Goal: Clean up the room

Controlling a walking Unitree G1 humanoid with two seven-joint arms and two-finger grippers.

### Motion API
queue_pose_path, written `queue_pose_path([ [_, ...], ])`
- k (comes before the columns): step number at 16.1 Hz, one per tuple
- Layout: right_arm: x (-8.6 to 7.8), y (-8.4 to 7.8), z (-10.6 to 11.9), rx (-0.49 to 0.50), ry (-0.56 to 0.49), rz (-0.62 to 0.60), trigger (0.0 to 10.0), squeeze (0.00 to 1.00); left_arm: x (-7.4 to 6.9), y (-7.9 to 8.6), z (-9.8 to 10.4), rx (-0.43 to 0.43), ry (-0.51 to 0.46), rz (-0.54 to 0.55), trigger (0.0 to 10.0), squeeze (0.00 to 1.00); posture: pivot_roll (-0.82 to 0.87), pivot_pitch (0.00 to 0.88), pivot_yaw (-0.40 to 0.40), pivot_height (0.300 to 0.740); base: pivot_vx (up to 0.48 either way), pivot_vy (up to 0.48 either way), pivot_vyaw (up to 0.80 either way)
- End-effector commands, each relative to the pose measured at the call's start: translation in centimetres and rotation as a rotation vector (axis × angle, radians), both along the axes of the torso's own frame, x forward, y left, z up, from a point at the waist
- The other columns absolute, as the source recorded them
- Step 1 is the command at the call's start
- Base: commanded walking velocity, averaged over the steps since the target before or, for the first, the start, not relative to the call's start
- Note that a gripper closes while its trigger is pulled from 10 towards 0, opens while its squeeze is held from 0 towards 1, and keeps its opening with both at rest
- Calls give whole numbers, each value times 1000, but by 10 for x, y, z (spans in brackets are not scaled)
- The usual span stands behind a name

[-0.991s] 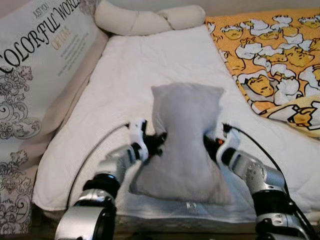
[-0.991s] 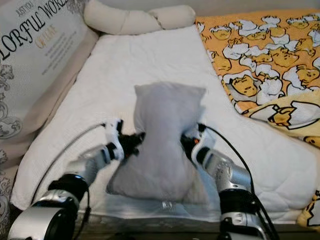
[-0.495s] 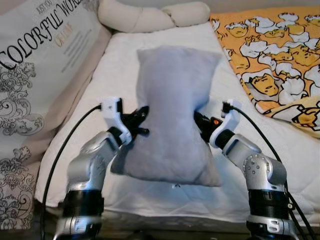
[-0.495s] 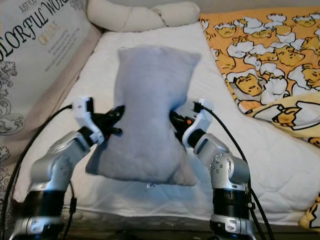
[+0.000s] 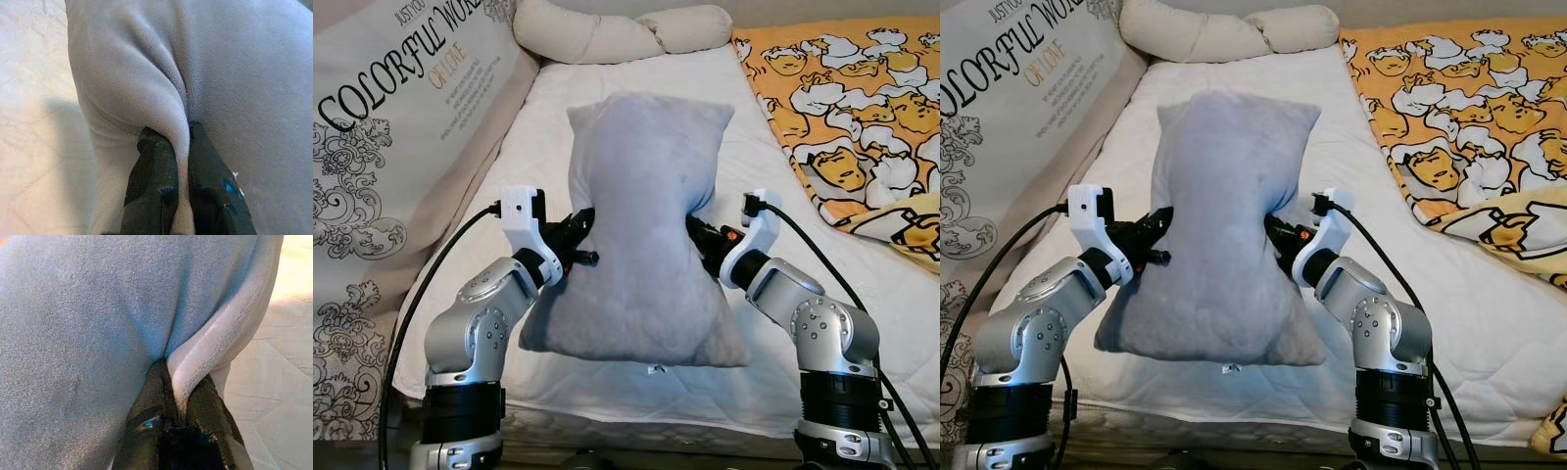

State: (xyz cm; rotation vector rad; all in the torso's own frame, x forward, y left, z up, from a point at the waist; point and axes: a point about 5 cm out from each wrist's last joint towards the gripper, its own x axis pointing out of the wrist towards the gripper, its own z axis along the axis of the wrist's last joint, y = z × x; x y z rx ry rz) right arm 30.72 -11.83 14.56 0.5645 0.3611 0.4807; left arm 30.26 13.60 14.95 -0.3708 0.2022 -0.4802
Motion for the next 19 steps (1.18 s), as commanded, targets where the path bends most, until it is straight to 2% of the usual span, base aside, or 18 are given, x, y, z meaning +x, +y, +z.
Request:
queue_pose_path([
  [1,0,20,16,30,-51,86,0,0,-2,-8,7,-8,-24,-37,0,0,-65,0,116,740,0,0,0],
  [3,1,21,19,43,-79,69,0,0,-3,-9,8,26,-30,-26,0,0,-63,0,111,740,0,0,0],
  [4,1,22,23,30,-131,74,0,0,-3,-9,9,116,-54,-10,196,0,-68,0,111,740,0,0,0],
  [5,-1,23,24,9,-155,95,0,0,-4,-9,9,163,-63,-4,6118,0,-73,0,113,740,0,0,0],
  [6,-4,24,19,-32,-140,119,0,0,-5,-6,8,213,-67,19,10000,0,-73,0,105,740,0,0,0],
  [8,-8,22,9,-103,-131,124,0,0,-8,-5,7,339,-106,19,10000,0,-60,0,89,740,0,0,0],
  [9,-8,21,5,-138,-131,117,10000,0,-10,-5,9,352,-118,38,10000,0,-60,0,89,740,0,0,0],
  [11,-12,24,0,-172,-136,165,10000,0,-14,-3,9,370,-127,62,10000,0,-49,0,78,740,0,0,0],
  [15,-18,27,-1,-182,-168,217,10000,0,-20,3,8,420,-126,66,10000,0,-38,0,81,740,0,0,744],
  [17,-20,22,-4,-190,-162,207,10000,0,-19,5,9,429,-121,72,10000,0,-41,0,87,740,0,0,800],
  [19,-16,13,-9,-192,-139,123,10000,0,-15,3,8,442,-119,71,10000,0,-48,0,98,740,0,0,400],
])
